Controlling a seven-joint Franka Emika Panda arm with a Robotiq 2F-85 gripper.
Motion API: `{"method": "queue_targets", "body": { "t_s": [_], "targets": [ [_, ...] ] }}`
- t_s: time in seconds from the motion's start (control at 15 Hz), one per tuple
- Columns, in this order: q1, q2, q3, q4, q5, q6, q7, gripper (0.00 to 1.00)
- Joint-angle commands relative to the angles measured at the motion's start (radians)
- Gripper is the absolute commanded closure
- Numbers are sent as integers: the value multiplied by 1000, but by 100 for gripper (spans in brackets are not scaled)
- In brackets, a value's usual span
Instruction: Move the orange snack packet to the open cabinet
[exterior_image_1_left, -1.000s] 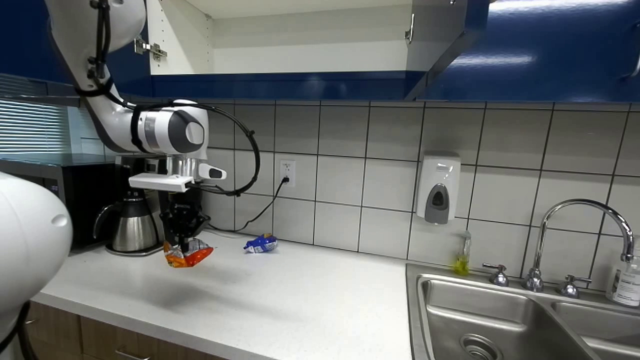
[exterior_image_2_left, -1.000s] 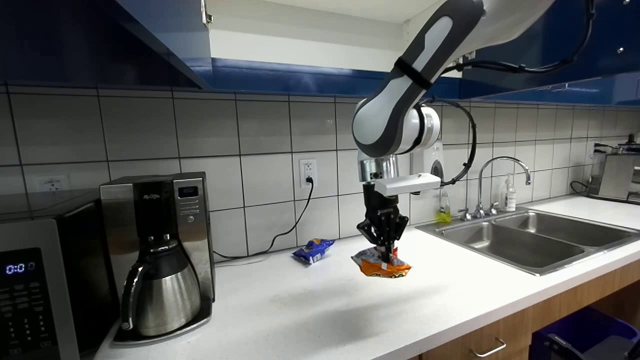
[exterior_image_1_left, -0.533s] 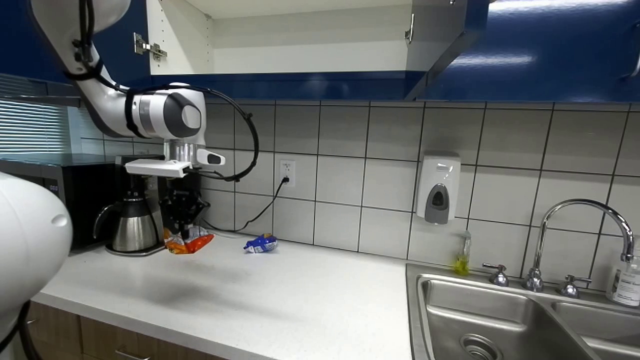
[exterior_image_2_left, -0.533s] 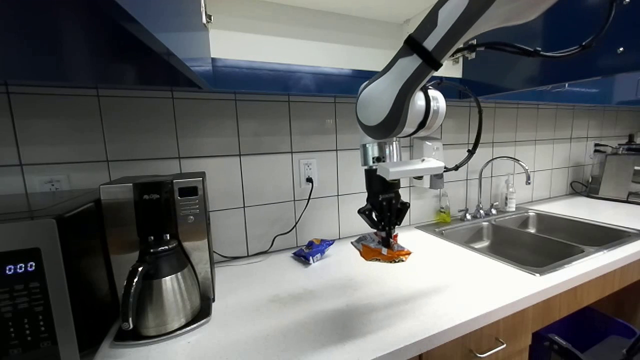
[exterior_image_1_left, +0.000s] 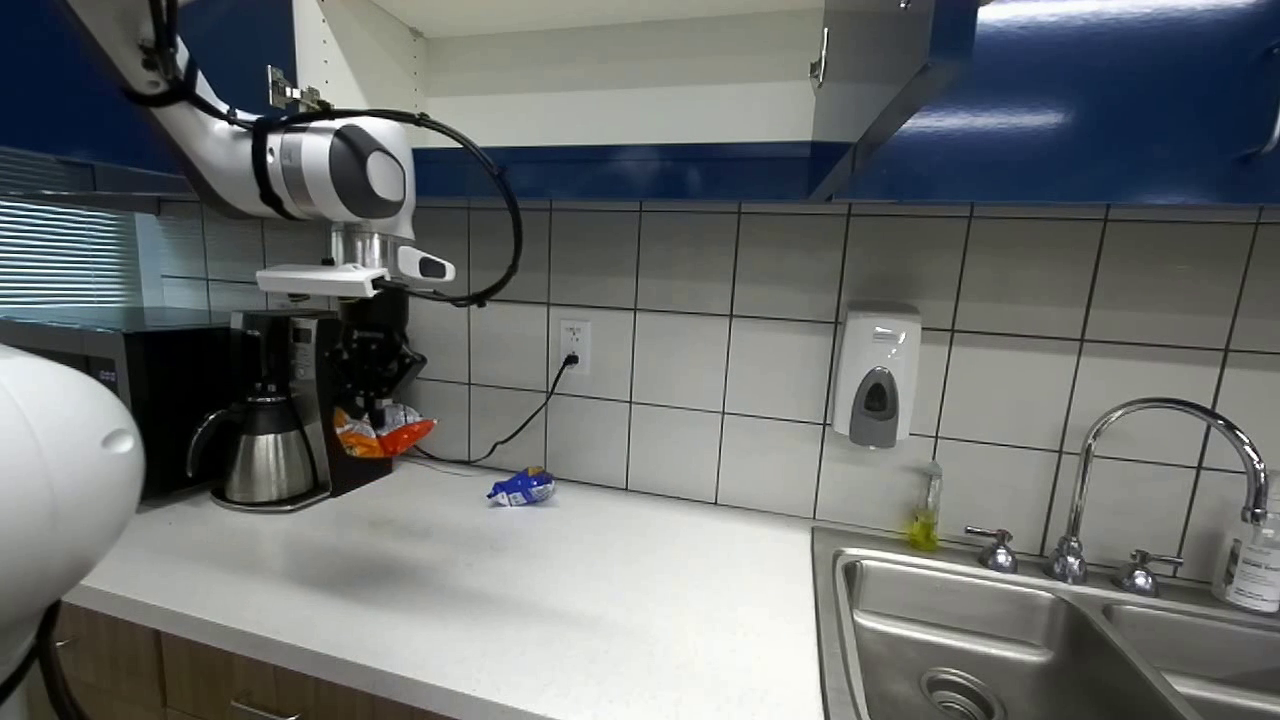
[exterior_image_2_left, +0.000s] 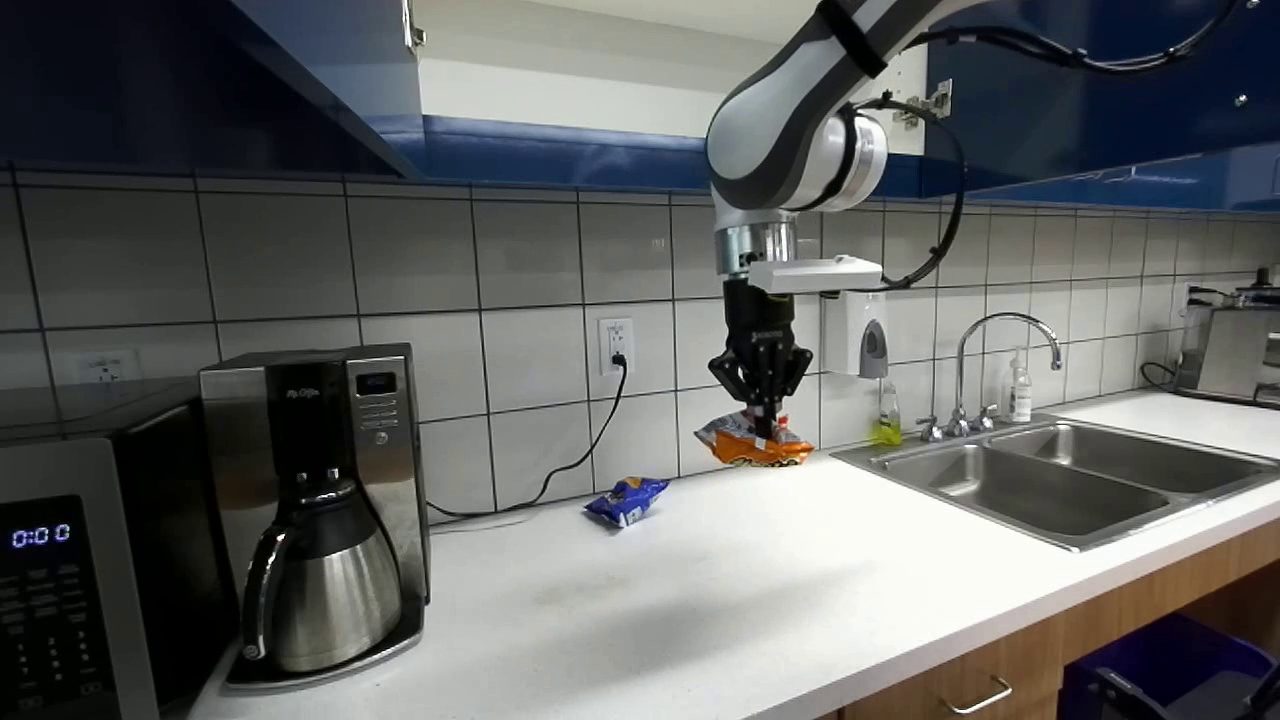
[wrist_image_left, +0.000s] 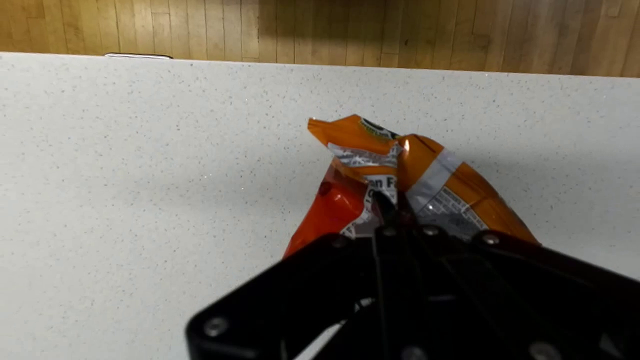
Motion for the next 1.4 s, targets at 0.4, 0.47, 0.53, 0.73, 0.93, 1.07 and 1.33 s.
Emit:
{"method": "queue_targets", "body": {
  "t_s": [0.4,0.47,0.53,0.73,0.93,1.07,1.33],
  "targets": [
    [-18,0,7,213,-25,-220,-43,100],
    [-17,0,7,227,-22,-232,-51,100],
    [-17,0,9,243,-26,-245,-48,100],
    [-14,8,14,295,-33,-290,-46,100],
    [-9,6,27,333,-43,-321,-32,100],
    [-4,2,36,353,-43,-340,-28,100],
    [1,-11,57,389,-58,-372,-15,100]
  ]
}}
